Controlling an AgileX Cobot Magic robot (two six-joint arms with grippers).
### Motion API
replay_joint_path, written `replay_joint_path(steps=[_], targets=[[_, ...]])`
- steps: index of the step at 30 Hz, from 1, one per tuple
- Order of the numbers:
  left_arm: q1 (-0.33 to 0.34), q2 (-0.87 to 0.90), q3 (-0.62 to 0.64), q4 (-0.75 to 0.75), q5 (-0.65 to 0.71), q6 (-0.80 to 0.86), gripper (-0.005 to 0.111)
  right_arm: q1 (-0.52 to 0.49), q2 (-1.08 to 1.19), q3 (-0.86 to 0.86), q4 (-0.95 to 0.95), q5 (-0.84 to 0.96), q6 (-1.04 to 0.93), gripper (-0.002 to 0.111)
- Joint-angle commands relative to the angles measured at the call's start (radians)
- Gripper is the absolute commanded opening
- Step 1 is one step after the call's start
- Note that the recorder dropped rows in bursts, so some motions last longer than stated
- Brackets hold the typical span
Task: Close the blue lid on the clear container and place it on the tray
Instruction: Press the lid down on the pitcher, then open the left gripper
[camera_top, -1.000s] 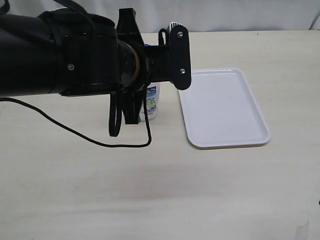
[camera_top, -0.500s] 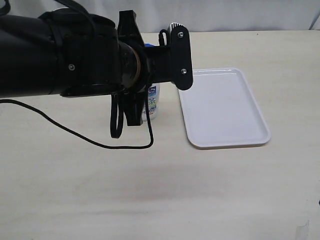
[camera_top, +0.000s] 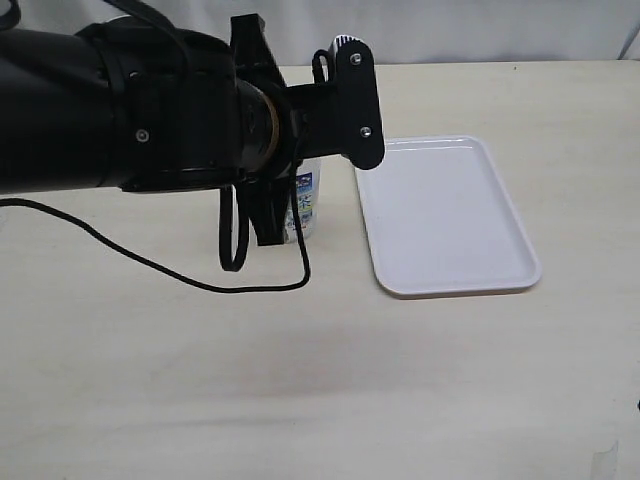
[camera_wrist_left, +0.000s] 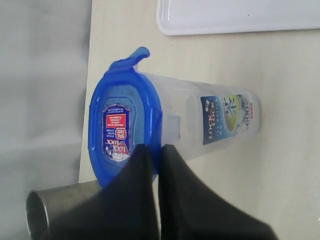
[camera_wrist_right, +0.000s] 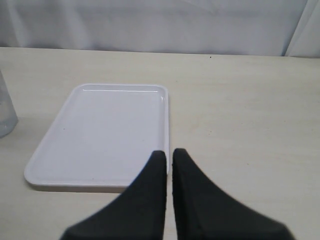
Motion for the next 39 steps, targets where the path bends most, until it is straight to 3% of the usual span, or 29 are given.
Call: replay_joint_path(steps=[1,39], targets=[[0.012,-0.003,0.002,-0.002,0.006,-0.029,0.0,-0.004,-0.004,0.002,-0.003,-0.003,0.002,0.005],[0.012,-0.003,0.002,-0.072,-0.025,-0.02,0.0,-0.004,-0.004,0.002,-0.003,-0.003,0.002,0.005]])
